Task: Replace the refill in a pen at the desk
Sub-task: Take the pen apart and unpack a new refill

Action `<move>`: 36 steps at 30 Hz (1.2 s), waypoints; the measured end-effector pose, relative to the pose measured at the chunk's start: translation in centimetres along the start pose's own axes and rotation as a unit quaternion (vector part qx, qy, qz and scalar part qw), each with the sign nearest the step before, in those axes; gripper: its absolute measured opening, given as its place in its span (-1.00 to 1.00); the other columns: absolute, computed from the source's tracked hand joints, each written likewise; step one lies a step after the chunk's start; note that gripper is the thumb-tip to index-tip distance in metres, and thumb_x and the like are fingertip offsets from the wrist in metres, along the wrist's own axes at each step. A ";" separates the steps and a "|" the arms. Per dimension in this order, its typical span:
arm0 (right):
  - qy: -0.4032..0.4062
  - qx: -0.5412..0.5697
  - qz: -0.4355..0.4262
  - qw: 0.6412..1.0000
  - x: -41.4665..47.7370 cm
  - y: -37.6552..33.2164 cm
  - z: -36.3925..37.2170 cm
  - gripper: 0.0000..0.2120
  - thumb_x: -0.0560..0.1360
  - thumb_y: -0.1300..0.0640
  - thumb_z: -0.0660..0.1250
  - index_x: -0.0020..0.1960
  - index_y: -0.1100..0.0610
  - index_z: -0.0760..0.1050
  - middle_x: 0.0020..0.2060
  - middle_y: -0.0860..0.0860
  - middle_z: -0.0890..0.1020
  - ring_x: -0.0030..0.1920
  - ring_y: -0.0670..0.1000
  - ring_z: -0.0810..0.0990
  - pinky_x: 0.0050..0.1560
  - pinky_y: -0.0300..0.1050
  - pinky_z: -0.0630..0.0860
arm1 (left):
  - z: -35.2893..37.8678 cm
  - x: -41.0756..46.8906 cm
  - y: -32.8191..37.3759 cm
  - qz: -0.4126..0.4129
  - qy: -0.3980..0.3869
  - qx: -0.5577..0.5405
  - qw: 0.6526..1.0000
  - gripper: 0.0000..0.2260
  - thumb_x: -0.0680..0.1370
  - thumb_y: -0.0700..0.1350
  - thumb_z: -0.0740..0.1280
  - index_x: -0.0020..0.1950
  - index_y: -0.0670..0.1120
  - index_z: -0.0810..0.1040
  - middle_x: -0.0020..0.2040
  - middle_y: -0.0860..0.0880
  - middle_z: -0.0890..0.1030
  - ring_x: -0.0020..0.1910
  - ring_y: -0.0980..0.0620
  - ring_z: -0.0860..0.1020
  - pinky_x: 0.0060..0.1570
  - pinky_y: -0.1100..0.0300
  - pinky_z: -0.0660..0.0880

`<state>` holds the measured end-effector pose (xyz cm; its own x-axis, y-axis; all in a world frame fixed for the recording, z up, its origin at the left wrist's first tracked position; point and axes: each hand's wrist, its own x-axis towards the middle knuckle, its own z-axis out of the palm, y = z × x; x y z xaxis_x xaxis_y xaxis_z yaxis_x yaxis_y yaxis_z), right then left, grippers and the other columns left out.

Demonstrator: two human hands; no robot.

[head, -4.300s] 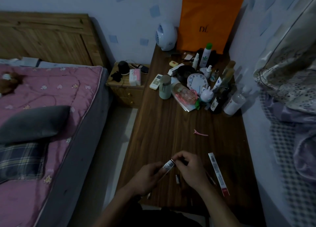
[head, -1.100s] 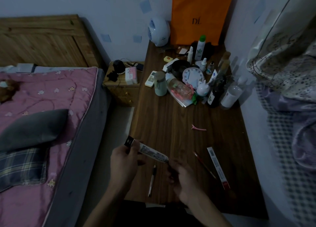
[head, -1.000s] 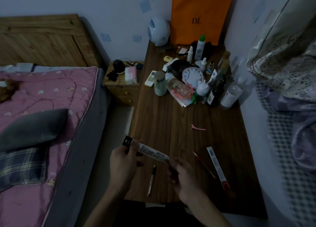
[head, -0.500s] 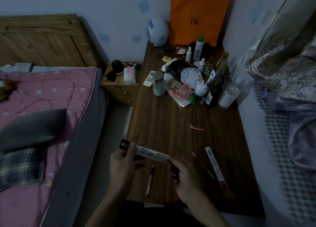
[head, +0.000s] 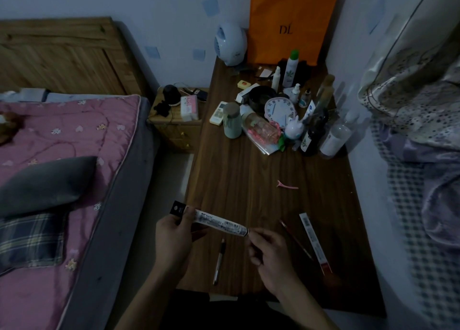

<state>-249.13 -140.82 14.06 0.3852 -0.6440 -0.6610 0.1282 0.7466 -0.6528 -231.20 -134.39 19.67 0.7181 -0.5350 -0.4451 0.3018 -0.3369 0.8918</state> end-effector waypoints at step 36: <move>0.003 0.079 0.079 0.994 -0.1 0.4 -1.4 -0.77 0.46 0.32 0.29 0.10 0.26 0.55 -0.34 0.10 0.66 -0.39 0.00 0.59 -0.45 -0.18 0.49 | 2.1 -2.5 1.2 0.172 -0.079 0.180 0.965 -0.90 0.50 -0.05 0.41 -0.20 0.02 0.68 -0.24 0.06 0.72 -0.38 0.06 0.68 -0.40 0.17 0.64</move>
<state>-250.36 -140.73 13.38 0.4067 -0.5165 -0.7535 0.2074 0.8555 -0.4745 -233.93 -135.07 21.64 0.6235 -0.7655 -0.1590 -0.1965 -0.3503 0.9158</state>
